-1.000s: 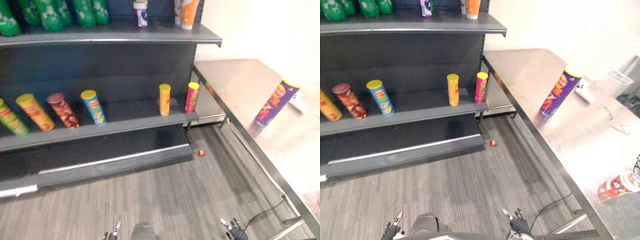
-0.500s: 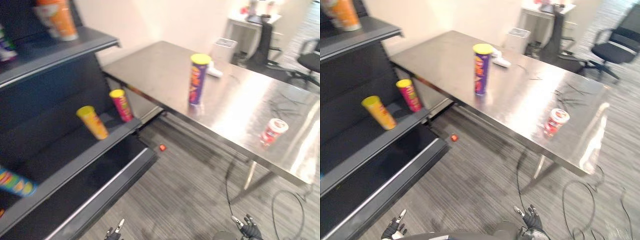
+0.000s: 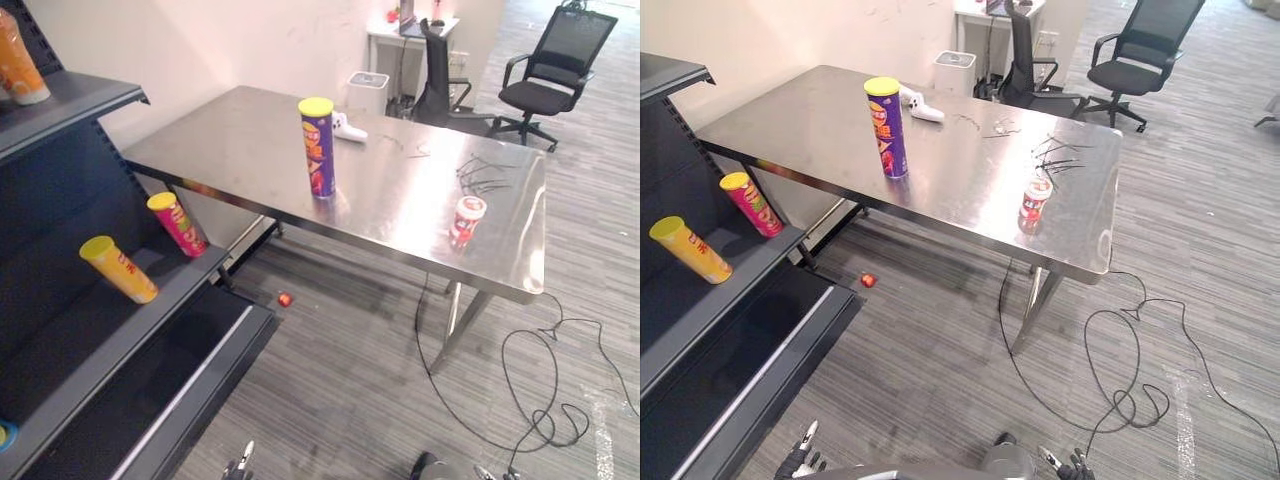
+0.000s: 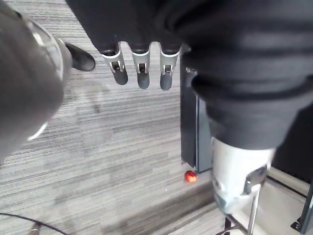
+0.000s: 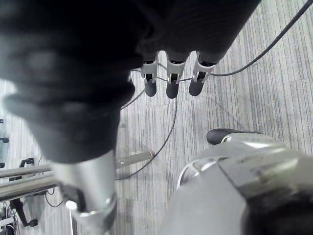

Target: Put the gum and the chips on the shelf.

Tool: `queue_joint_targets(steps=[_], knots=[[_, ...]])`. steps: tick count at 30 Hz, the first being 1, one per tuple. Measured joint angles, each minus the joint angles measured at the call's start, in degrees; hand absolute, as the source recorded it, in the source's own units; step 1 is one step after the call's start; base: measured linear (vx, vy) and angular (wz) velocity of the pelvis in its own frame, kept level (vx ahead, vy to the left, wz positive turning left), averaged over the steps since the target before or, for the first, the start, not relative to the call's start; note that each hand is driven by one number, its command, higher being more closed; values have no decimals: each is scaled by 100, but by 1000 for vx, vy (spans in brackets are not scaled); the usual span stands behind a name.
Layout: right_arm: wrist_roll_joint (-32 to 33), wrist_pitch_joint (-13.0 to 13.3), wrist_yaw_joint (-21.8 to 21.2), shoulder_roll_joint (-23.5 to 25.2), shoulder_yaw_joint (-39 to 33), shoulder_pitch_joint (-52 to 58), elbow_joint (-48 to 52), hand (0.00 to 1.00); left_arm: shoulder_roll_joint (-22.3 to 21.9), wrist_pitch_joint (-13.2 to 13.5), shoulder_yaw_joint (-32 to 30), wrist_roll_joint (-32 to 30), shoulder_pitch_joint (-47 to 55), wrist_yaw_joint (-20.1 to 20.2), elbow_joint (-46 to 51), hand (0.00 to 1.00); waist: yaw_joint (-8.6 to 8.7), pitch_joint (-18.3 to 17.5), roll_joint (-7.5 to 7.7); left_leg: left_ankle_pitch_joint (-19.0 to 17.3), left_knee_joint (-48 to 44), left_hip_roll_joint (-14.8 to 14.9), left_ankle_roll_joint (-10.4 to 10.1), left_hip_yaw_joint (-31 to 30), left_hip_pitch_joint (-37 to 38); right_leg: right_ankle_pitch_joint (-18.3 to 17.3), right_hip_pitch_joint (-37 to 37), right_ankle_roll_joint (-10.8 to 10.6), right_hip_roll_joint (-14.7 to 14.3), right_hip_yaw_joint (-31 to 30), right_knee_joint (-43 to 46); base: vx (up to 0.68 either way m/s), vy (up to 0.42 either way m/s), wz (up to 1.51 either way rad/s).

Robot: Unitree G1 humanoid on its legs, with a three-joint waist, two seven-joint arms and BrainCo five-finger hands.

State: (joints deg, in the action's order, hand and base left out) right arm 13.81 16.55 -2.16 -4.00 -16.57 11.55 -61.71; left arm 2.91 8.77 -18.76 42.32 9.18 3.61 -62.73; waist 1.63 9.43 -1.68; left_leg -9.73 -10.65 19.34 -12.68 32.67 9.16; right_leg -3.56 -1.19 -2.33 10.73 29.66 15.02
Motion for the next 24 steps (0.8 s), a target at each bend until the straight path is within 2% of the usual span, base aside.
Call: queue_joint_targets(steps=[1, 2, 3, 4, 5, 6, 7, 9, 10, 11, 12, 13, 14, 15, 18, 20, 24], knots=[[1, 1, 18, -18, 140, 49, 58, 0, 7, 4, -140, -1, 75, -10, 32, 0, -39, -63, 64, 39, -484, 79, -7, -21, -20, -375, -7, -158, -5, -50, 29, 153, -129, -47], [4, -24, 32, -45, 222, -62, 28, 0, -55, -5, -252, 2, 81, -57, 16, 0, -63, -26, 14, 56, -1249, 335, 71, -196, -287, -439, -7, -129, -75, -137, 83, 104, -171, -68], [4, -33, 34, -50, 253, -159, 83, 0, -153, 8, -255, 2, 105, -92, 4, 0, -56, -36, 38, 509, -2219, 502, 423, -594, -765, -429, 69, -129, -134, -267, -66, 102, -208, -58], [4, -34, 34, -57, 253, -164, 156, 0, -221, 86, -267, 4, 98, -102, 31, 0, -58, -44, 58, 660, -2601, 551, 527, -761, -991, -416, 157, -119, -166, -400, -193, 107, -185, -60], [14, -57, 38, -87, 253, -194, 231, 0, -282, 71, -213, 1, 107, -97, 41, 0, -94, -8, -6, 506, -2969, 443, 471, -1052, -1200, -412, 276, -117, -208, -628, -362, 160, -79, -69], [23, -140, 47, -190, 243, -266, 173, 0, -304, 55, -118, 2, 120, -97, 6, 0, -110, 1, -82, 234, -2872, 200, 452, -1174, -1195, -411, 339, -116, -193, -914, -439, 157, -8, -77], [21, -166, 43, -209, 242, -301, 123, 0, -303, 59, -84, 10, 123, -97, 6, 0, -112, -9, -109, 155, -2733, 82, 477, -1175, -1188, -411, 367, -116, -194, -1042, -485, 192, 49, -90], [16, -235, 38, -238, 235, -353, 13, 0, -256, 64, -61, 21, 135, -106, -1, 0, -153, -10, -114, 114, -1710, -311, 552, -1422, -1188, -391, 457, -151, -203, -1414, -641, 162, 58, -90], [15, -236, 38, -220, 234, -347, 13, 0, -262, 62, -60, 24, 134, -107, -1, 0, -167, -11, -114, 132, -1363, -395, 570, -1564, -1186, -371, 462, -185, -203, -1489, -667, 181, 138, -85], [17, -237, 40, -238, 219, -297, 14, 0, -286, 57, -60, 29, 136, -111, -2, 0, -169, -18, -127, 323, -616, -560, 671, -1933, -1176, -324, 446, -259, -206, -1650, -684, 232, 217, -81], [20, -239, 45, -295, 196, -219, 14, 0, -315, 57, -62, 28, 188, -121, -9, 0, -172, -53, -198, 685, -10, -666, 744, -2324, -1157, -285, 437, -336, -252, -1800, -690, 249, 252, -77], [26, -239, 47, -339, 182, -173, 17, 0, -338, 59, -64, 29, 211, -121, -8, 0, -180, -73, -271, 867, 188, -671, 782, -2473, -1145, -275, 441, -380, -301, -1886, -693, 237, 269, -84], [38, -292, 76, -403, 165, -144, -14, 0, -340, 61, -79, 30, 241, -126, -52, 0, -218, -124, -354, 843, 222, -709, 560, -2539, -1042, -264, 497, -538, -315, -2117, -712, 254, 244, -56], [46, -291, 64, -354, 181, -50, 12, 0, -325, 73, -73, 30, 247, -110, -50, 0, -129, -179, -231, 702, 258, -890, 660, -2466, -998, -167, 613, -655, -172, -2253, -955, 252, 243, -46], [44, -332, 86, -244, 155, -24, 0, 0, -267, 116, -88, 29, 228, -62, -23, 0, -177, -223, -49, 520, 250, -1119, 671, -2171, -881, -125, 651, -699, 79, -2438, -1097, 188, 196, -34], [19, -324, 197, -197, 107, -52, -80, 0, -296, 124, -66, 29, 239, -25, -42, 0, -164, -270, -34, 392, 261, -1292, 745, -2009, -756, -113, 669, -724, 242, -2559, -1126, 223, 192, -33], [21, -143, 429, -120, -126, -161, -263, 0, -227, 129, 123, 2, 174, 33, -57, 0, -152, -309, -52, 392, 468, -1435, 756, -1952, -518, -65, 746, -800, 311, -2554, -1224, 155, 66, -15]])
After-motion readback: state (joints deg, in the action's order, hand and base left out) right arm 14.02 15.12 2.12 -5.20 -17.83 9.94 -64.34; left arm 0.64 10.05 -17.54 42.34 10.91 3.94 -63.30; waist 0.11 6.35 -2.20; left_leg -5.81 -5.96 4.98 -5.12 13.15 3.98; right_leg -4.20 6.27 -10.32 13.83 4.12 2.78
